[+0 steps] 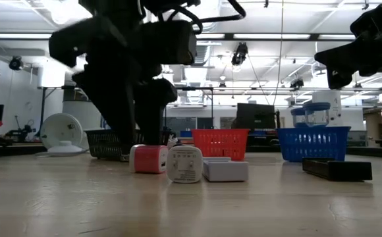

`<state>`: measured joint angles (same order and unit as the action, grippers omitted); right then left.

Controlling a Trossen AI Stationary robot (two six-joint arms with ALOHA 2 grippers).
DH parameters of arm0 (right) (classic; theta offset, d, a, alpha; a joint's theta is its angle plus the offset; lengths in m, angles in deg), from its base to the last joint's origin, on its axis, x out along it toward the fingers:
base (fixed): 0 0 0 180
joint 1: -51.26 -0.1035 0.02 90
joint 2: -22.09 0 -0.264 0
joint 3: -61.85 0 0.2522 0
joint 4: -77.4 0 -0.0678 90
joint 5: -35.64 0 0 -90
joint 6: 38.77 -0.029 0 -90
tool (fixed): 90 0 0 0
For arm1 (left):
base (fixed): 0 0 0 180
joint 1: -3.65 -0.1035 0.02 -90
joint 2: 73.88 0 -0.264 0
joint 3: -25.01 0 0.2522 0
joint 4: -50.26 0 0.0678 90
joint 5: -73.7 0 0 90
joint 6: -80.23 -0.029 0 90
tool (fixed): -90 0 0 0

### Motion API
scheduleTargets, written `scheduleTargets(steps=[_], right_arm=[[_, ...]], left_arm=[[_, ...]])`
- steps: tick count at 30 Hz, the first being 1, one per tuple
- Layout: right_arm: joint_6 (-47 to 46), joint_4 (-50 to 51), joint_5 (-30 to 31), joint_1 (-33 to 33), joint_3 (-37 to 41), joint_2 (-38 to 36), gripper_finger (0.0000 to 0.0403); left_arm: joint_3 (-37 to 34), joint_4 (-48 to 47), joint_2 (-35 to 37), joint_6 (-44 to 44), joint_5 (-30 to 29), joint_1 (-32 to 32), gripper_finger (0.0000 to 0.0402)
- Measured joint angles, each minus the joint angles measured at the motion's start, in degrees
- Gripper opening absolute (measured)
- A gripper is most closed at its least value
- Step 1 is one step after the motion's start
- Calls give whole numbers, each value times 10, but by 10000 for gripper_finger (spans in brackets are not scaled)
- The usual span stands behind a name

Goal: Pick & Place Office items
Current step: Put the pink charger adapter into the red basket

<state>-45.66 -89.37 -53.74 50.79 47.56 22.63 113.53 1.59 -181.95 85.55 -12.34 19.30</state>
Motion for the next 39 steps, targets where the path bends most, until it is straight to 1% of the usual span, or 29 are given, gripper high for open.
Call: scheduleTargets(steps=[9,14,18,25,26,34,39], right_arm=[[0,0,0,0,0,1,8],[2,0,0,0,0,1,8],[5,0,0,0,0,2,8],[5,0,0,0,0,2,8],[5,0,0,0,0,2,8],[5,0,0,0,0,2,8],[5,0,0,0,0,3,8]], left_arm=[[0,19,-33,-24,-2,-7,308],[0,19,-35,-32,-1,-10,290],[0,20,-34,-36,0,-12,250],[0,21,-33,-37,13,-12,143],[0,19,-33,-37,17,-12,137],[-1,-1,-25,-45,28,-12,137],[-1,3,6,-53,26,-12,137]])
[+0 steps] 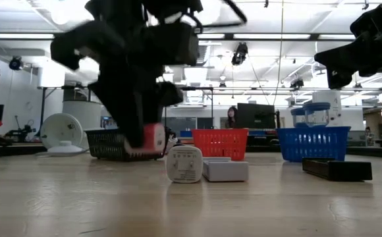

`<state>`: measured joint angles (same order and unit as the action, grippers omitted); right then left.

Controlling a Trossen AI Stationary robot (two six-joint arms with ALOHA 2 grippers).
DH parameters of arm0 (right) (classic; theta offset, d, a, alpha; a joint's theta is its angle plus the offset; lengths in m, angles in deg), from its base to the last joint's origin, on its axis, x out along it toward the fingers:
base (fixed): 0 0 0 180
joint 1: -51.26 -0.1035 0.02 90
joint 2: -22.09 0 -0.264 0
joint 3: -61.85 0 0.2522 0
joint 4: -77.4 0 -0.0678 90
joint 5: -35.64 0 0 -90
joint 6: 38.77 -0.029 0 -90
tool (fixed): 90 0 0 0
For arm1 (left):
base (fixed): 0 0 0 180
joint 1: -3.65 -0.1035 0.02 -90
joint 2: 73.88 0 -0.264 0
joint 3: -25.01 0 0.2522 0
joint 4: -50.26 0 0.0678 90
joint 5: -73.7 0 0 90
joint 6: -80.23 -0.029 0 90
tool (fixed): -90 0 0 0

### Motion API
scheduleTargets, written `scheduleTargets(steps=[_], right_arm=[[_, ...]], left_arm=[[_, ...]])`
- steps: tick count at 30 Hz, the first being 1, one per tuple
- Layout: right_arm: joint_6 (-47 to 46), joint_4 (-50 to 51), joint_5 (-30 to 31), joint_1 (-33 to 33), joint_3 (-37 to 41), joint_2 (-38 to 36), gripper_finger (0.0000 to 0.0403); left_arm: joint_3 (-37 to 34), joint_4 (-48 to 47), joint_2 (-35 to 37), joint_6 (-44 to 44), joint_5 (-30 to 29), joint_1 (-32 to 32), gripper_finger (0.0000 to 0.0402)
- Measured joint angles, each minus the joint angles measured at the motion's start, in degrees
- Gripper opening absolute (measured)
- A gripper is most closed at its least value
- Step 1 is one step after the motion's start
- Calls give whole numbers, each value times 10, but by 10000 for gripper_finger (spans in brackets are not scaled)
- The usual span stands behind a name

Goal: Pick & Place Office items
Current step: Put the pink charger adapter into the red basket

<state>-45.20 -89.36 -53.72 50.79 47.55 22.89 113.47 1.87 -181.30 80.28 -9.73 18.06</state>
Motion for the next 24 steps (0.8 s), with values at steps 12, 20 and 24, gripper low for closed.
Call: scheduleTargets(steps=[12,20,24], right_arm=[[0,0,0,0,0,0,8],[0,0,0,0,0,0,8],[0,0,0,0,0,0,8]], left_arm=[[-34,16,157,-45,-11,-2,137],[-202,140,397,-33,-53,-18,137],[-306,214,528,-30,-73,-20,137]])
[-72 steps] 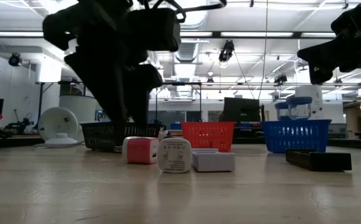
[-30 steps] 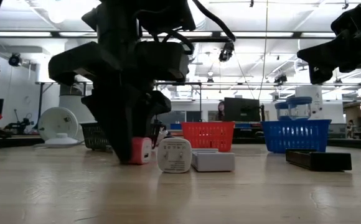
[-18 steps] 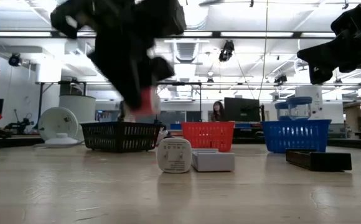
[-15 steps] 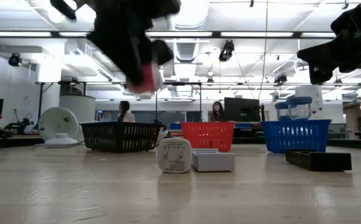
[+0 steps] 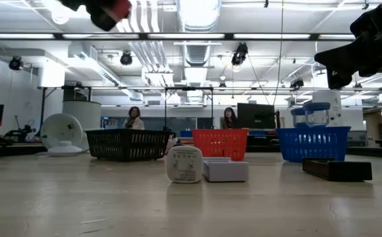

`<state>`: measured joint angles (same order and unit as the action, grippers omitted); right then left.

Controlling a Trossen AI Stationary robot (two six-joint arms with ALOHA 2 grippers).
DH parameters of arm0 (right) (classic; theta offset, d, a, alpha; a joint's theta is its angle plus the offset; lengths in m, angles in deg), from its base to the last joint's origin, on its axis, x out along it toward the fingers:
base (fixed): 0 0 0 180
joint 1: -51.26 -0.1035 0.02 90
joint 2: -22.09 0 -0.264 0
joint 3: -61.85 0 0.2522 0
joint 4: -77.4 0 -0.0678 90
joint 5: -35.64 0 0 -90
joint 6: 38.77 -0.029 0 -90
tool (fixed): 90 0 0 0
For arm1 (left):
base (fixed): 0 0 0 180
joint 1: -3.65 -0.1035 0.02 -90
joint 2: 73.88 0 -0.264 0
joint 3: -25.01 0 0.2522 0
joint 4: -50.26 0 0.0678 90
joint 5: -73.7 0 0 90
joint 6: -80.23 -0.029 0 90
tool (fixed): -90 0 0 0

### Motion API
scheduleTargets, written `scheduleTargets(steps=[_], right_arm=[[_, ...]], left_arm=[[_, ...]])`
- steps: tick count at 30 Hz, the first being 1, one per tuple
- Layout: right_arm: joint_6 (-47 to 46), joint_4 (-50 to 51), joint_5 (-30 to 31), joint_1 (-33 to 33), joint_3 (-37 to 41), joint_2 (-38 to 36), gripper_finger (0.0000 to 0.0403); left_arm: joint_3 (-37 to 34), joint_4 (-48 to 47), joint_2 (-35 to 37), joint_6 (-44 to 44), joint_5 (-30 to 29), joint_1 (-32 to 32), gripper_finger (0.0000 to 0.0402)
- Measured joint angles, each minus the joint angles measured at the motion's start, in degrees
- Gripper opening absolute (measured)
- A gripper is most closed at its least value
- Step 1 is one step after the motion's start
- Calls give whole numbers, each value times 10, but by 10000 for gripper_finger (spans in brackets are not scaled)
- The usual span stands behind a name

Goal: Pick & Place Office items
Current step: Put the pink charger adapter into the red basket

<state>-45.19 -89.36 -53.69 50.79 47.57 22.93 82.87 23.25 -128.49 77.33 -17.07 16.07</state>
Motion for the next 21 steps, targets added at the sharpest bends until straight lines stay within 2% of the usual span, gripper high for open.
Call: scheduleTargets(steps=[7,11,15,21], right_arm=[[0,0,8,0,0,0,8],[0,-1,8,0,0,0,8],[0,-1,8,0,0,0,8],[0,-1,8,0,0,0,8]], left_arm=[[-165,154,197,-16,2,-1,137],[-229,179,285,-16,-17,-5,137],[-280,198,360,-4,-56,-5,137],[-340,247,433,4,-60,-5,137]])
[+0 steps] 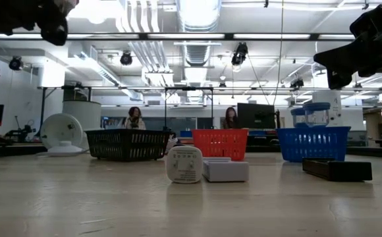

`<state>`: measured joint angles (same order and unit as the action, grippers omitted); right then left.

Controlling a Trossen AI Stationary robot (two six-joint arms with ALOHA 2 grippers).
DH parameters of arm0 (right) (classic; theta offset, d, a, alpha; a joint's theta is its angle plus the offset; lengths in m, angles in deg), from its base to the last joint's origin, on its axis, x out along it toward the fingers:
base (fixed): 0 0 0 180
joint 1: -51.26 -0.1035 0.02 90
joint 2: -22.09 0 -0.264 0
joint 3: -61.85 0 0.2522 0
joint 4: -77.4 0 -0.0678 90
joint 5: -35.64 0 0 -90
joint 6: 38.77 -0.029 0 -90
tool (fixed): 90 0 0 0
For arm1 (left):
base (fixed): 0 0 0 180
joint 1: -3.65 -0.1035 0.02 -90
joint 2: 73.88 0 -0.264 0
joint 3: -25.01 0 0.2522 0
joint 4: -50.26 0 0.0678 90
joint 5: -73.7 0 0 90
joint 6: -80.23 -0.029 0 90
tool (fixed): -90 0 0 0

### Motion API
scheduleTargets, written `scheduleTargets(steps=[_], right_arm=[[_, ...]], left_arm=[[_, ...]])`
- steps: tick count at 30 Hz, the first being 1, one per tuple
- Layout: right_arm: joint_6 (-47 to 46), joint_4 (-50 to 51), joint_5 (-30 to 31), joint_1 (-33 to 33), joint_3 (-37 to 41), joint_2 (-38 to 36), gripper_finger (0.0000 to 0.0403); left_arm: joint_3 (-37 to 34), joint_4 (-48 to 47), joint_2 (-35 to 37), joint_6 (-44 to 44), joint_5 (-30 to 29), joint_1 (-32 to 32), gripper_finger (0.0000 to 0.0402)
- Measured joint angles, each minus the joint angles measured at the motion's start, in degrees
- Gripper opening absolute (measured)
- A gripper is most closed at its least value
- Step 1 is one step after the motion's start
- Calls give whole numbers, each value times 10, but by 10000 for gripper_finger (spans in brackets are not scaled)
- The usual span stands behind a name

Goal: Pick & Place Office items
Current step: Put the pink charger adapter into the red basket

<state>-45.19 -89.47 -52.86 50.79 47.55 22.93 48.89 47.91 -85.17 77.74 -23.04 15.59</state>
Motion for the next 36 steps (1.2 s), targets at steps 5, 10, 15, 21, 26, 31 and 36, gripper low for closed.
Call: scheduleTargets(steps=[5,10,15,21,26,31,36], right_arm=[[0,-1,0,0,0,0,8],[0,-1,0,0,0,0,8],[2,-1,0,0,0,0,8],[2,-1,0,0,0,0,8],[2,-1,0,0,0,0,8],[2,-1,0,0,0,0,8],[2,-1,1,0,0,0,8]], left_arm=[[-56,44,17,9,-20,0,137],[-83,74,29,9,-36,-1,137],[-95,83,33,6,-38,-1,137],[-96,80,35,4,-38,-1,137],[-96,81,35,3,-38,-1,137],[-96,82,35,-1,-38,-2,137],[-97,82,35,-1,-37,-2,137]])
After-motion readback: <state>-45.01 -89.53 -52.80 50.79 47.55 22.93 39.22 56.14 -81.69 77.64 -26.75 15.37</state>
